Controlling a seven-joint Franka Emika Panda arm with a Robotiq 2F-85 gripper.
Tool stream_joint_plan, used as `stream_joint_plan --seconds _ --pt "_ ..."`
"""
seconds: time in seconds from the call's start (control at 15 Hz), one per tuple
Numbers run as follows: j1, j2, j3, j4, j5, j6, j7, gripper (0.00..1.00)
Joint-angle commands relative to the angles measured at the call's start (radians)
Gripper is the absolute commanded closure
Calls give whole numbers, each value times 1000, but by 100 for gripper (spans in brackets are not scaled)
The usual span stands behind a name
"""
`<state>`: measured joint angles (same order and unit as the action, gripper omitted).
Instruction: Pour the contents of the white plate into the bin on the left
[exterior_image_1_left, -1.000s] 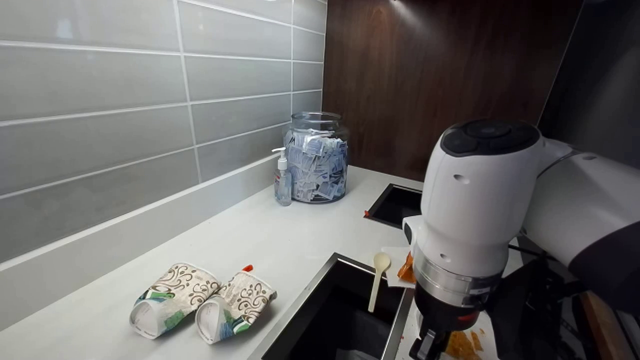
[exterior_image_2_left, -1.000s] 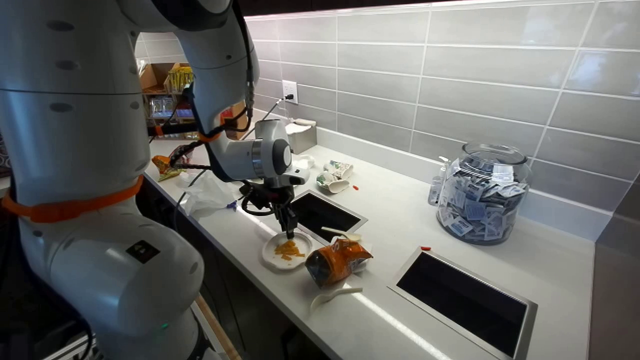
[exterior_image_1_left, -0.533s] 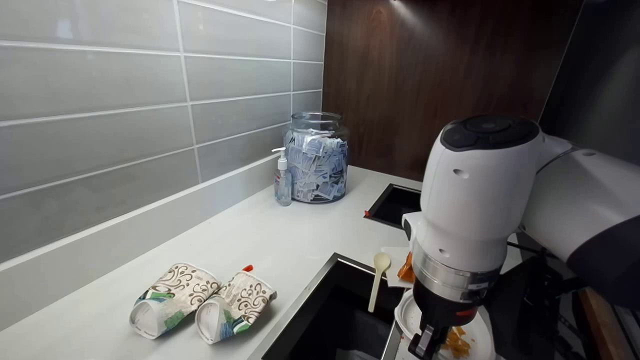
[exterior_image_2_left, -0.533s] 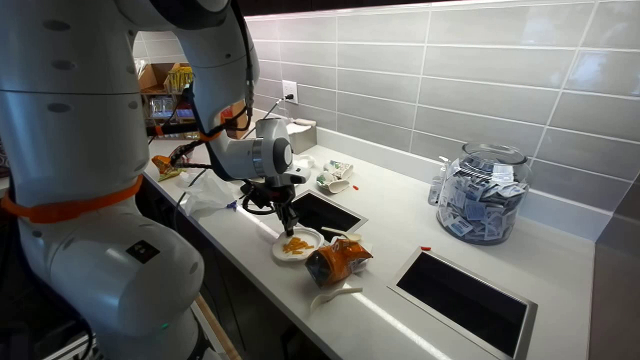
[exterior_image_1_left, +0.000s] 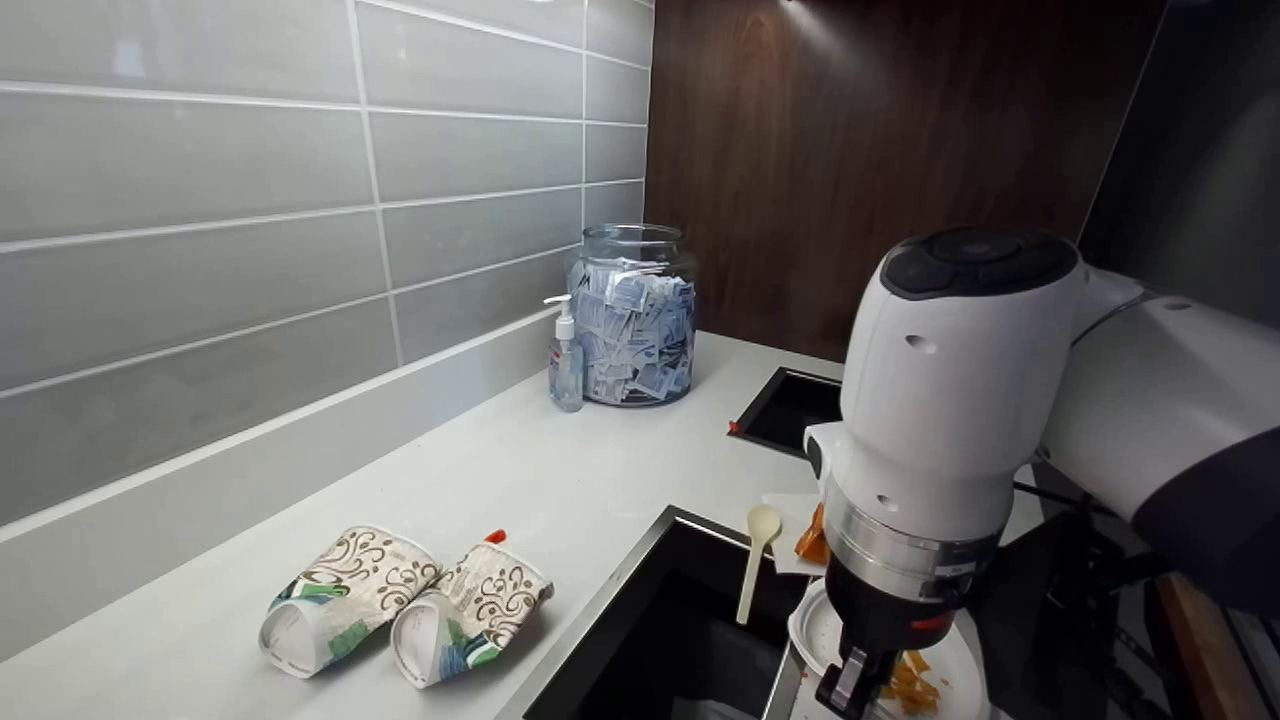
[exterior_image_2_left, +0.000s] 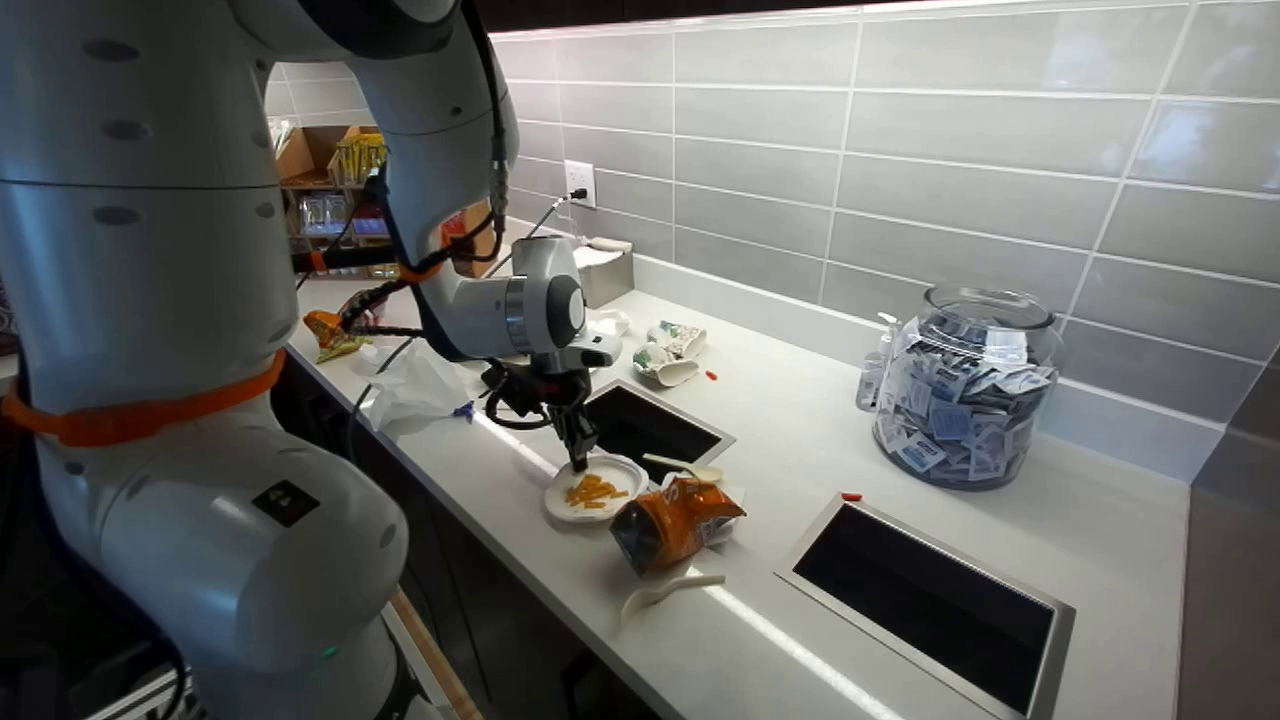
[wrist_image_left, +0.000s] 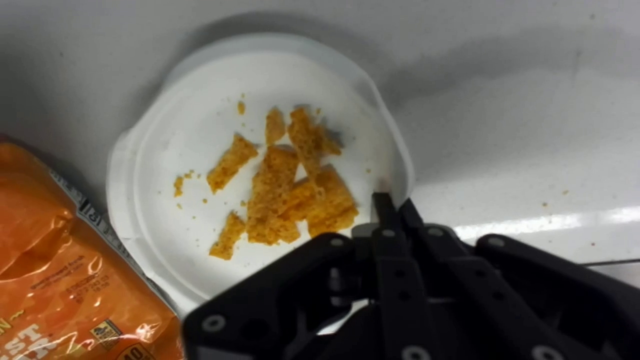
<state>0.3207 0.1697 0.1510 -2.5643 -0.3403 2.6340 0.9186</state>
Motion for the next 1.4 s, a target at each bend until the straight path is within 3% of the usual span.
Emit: stream_joint_plan --seconds 0.0,1.33 --pt "16 -20 -2 -14 -12 5 29 99" --pt "24 -160 89 7 -124 -127 138 99"
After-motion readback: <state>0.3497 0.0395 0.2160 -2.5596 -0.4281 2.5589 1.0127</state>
